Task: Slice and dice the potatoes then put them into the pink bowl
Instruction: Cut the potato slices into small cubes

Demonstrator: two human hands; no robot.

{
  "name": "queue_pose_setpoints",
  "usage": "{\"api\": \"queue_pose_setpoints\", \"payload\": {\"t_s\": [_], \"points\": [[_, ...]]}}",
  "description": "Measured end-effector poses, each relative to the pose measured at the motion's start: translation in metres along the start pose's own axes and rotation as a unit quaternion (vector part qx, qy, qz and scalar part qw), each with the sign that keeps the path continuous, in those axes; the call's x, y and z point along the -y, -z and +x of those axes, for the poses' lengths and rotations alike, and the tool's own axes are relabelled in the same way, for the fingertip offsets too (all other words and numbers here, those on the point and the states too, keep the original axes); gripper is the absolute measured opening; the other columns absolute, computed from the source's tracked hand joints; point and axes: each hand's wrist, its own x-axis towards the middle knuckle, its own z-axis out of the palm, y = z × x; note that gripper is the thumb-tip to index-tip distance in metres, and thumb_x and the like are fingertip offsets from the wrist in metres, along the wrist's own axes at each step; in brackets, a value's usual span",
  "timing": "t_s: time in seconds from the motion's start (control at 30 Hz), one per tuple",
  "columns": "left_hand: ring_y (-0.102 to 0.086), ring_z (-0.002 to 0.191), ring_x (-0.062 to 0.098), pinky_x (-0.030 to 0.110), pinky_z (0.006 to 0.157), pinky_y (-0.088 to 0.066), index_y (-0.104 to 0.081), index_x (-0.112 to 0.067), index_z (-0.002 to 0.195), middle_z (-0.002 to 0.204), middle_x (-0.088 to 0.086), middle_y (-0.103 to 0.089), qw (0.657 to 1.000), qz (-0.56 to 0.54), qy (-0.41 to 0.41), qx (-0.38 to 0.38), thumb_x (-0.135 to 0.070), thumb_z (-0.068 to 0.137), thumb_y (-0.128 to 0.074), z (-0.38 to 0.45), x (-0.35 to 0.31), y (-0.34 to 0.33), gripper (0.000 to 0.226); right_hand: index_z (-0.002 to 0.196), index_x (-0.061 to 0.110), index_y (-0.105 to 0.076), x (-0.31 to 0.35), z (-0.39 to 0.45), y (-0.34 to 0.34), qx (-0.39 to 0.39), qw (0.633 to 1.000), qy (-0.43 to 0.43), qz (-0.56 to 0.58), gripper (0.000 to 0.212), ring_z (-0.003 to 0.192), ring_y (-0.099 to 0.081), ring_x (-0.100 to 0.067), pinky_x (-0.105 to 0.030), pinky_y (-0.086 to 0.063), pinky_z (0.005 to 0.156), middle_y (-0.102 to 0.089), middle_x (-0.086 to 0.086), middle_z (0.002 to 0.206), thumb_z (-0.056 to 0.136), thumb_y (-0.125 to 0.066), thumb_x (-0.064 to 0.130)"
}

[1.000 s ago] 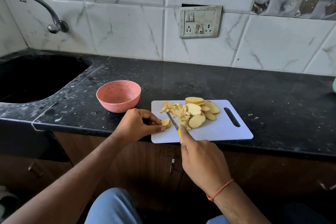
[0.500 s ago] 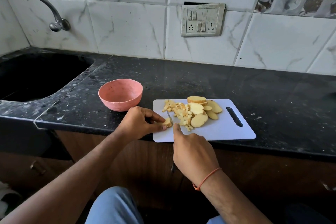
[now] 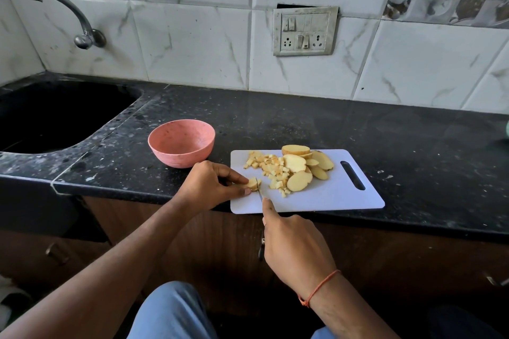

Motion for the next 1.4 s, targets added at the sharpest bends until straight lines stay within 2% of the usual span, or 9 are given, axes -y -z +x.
{"api": "queue_pose_setpoints", "payload": {"t_s": [0.23, 0.4, 0.57, 0.83, 0.93, 1.0, 1.17, 1.23, 1.4], "points": [[-0.074, 0.080, 0.005, 0.022, 0.069, -0.060, -0.086, -0.033, 0.099, 0.091, -0.024, -0.079, 1.000, 0.006, -0.001, 0.003, -0.039, 0.073, -0.095, -0.001, 0.000, 0.000, 0.028, 0.165, 0.021, -0.020, -0.005, 0.002, -0.003, 0.003, 1.000, -0.007, 0.015, 0.060, 0.068, -0.060, -0.011, -0.030, -0.051, 0.059, -0.065, 0.004, 0.079, 0.109, -0.043, 0.025], [-0.073, 0.078, 0.008, 0.025, 0.067, -0.060, -0.086, -0.035, 0.096, 0.091, -0.021, -0.079, 1.000, 0.001, 0.002, -0.014, -0.042, 0.073, -0.095, -0.002, 0.002, -0.002, 0.026, 0.165, 0.024, -0.012, -0.009, -0.020, 0.005, 0.025, 1.000, 0.005, 0.004, 0.064, 0.060, -0.056, -0.011, -0.025, -0.037, 0.051, -0.059, 0.004, 0.073, 0.110, -0.043, 0.024], [-0.072, 0.077, 0.008, 0.027, 0.067, -0.061, -0.086, -0.036, 0.096, 0.091, -0.021, -0.079, 1.000, 0.000, 0.010, -0.012, -0.044, 0.072, -0.095, -0.003, 0.002, -0.002, 0.027, 0.165, 0.026, -0.003, -0.019, -0.033, 0.015, 0.039, 0.999, 0.005, -0.014, 0.064, 0.057, -0.051, -0.011, -0.024, -0.032, 0.048, -0.055, 0.005, 0.070, 0.111, -0.037, 0.025], [-0.071, 0.085, 0.012, 0.035, 0.074, -0.062, -0.085, -0.037, 0.100, 0.101, -0.023, -0.078, 1.000, 0.005, 0.001, 0.022, -0.052, 0.069, -0.091, -0.003, 0.002, 0.003, 0.035, 0.166, 0.031, -0.016, -0.037, -0.031, 0.007, -0.017, 0.999, -0.029, 0.032, 0.058, 0.053, -0.049, -0.012, -0.022, -0.025, 0.043, -0.058, 0.007, 0.068, 0.111, -0.034, 0.035], [-0.070, 0.084, 0.013, 0.033, 0.071, -0.060, -0.085, -0.035, 0.102, 0.099, -0.019, -0.078, 0.999, -0.002, -0.013, 0.030, -0.050, 0.072, -0.091, -0.004, 0.004, 0.006, 0.034, 0.166, 0.031, -0.015, -0.028, -0.032, 0.010, -0.036, 0.997, -0.030, 0.062, 0.058, 0.051, -0.047, -0.010, -0.021, -0.027, 0.043, -0.047, 0.010, 0.063, 0.111, -0.034, 0.036], [-0.069, 0.082, 0.014, 0.026, 0.068, -0.057, -0.084, -0.034, 0.103, 0.095, -0.016, -0.078, 1.000, -0.009, -0.007, 0.026, -0.048, 0.073, -0.092, -0.003, 0.004, 0.006, 0.033, 0.166, 0.032, -0.012, -0.023, -0.028, 0.011, -0.043, 0.996, -0.026, 0.067, 0.059, 0.054, -0.049, -0.010, -0.021, -0.028, 0.045, -0.047, 0.010, 0.064, 0.111, -0.034, 0.037], [-0.070, 0.084, 0.001, 0.018, 0.070, -0.056, -0.083, -0.035, 0.112, 0.095, -0.023, -0.077, 0.999, 0.001, 0.033, 0.035, -0.058, 0.080, -0.086, 0.004, 0.001, 0.006, 0.039, 0.166, 0.031, -0.013, -0.015, -0.021, 0.010, -0.044, 0.996, -0.030, 0.068, 0.059, 0.055, -0.048, -0.009, -0.021, -0.026, 0.045, -0.045, 0.011, 0.065, 0.111, -0.034, 0.038], [-0.067, 0.079, -0.001, 0.016, 0.066, -0.050, -0.083, -0.038, 0.113, 0.090, -0.022, -0.075, 0.998, 0.026, 0.036, 0.051, -0.062, 0.078, -0.083, 0.007, -0.001, 0.008, 0.042, 0.166, 0.031, -0.014, -0.014, -0.019, 0.010, -0.036, 0.996, -0.034, 0.069, 0.058, 0.055, -0.048, -0.009, -0.022, -0.027, 0.045, -0.045, 0.011, 0.065, 0.112, -0.034, 0.038], [-0.072, 0.086, 0.006, 0.035, 0.077, -0.059, -0.084, -0.041, 0.098, 0.096, -0.020, -0.077, 0.996, 0.030, 0.041, 0.076, -0.070, 0.070, -0.079, 0.009, -0.003, 0.008, 0.040, 0.166, 0.032, -0.013, -0.014, -0.016, 0.006, -0.032, 0.996, -0.043, 0.068, 0.058, 0.059, -0.052, -0.011, -0.022, -0.032, 0.046, -0.047, 0.010, 0.067, 0.112, -0.033, 0.038]]}}
